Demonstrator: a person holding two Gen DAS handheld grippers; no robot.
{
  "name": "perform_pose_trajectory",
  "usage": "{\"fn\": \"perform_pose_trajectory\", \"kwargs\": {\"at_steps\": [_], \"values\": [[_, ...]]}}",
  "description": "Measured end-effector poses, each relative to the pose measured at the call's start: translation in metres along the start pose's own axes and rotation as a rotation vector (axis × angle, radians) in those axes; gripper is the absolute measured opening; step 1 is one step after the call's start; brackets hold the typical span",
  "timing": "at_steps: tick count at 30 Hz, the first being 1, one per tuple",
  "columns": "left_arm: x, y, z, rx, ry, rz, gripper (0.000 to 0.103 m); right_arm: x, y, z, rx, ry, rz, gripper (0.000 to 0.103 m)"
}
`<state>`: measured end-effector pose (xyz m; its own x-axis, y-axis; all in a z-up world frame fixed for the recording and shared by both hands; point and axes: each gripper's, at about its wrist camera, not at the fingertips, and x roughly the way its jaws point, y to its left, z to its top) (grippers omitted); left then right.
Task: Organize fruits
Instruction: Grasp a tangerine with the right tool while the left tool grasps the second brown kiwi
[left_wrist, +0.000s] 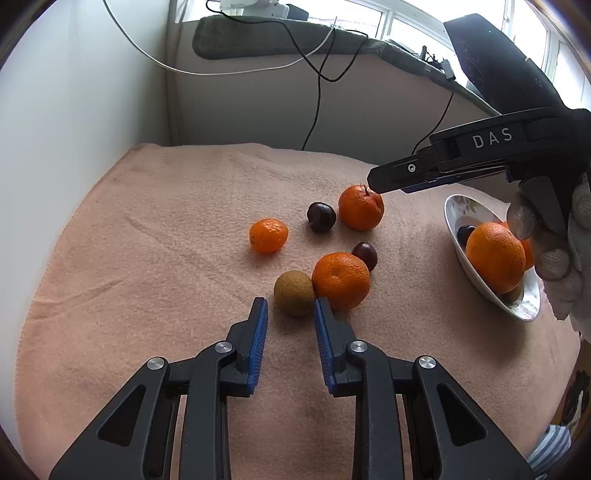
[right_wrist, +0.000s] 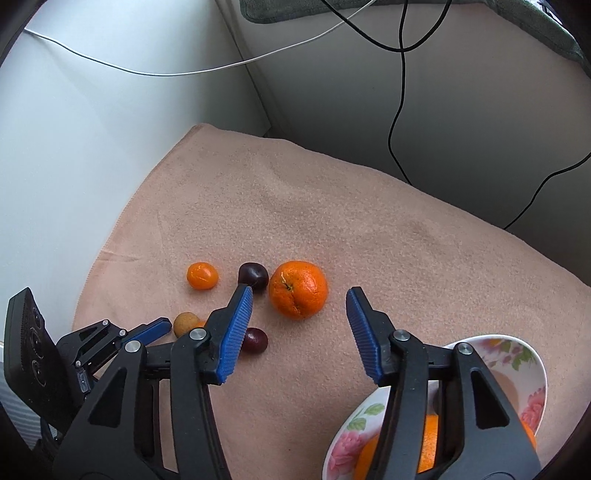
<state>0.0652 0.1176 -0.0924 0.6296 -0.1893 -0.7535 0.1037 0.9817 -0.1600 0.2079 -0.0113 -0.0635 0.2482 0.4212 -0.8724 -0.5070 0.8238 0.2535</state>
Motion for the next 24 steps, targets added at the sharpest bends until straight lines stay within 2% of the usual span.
{"fn": "perform_pose_trajectory", "kwargs": {"at_steps": [9,14,17,24], "values": [[0.010,0.002,0.009,0.001,0.009,-0.017,0.023,0.025,0.005,0.009,0.006,0.045,-0.036,0.052],[0.012,0.006,0.011,-0.013,0.012,-0.044,0.021,0.032,0.008,0.012,0.006,0.055,-0.029,0.052],[0.012,0.008,0.011,-0.018,0.010,-0.054,0.021,0.033,0.007,0.012,0.008,0.065,0.000,0.042],[0.008,0.010,0.008,-0.028,-0.002,-0.053,0.021,0.036,0.016,0.012,-0.002,0.062,0.005,0.041]]}}
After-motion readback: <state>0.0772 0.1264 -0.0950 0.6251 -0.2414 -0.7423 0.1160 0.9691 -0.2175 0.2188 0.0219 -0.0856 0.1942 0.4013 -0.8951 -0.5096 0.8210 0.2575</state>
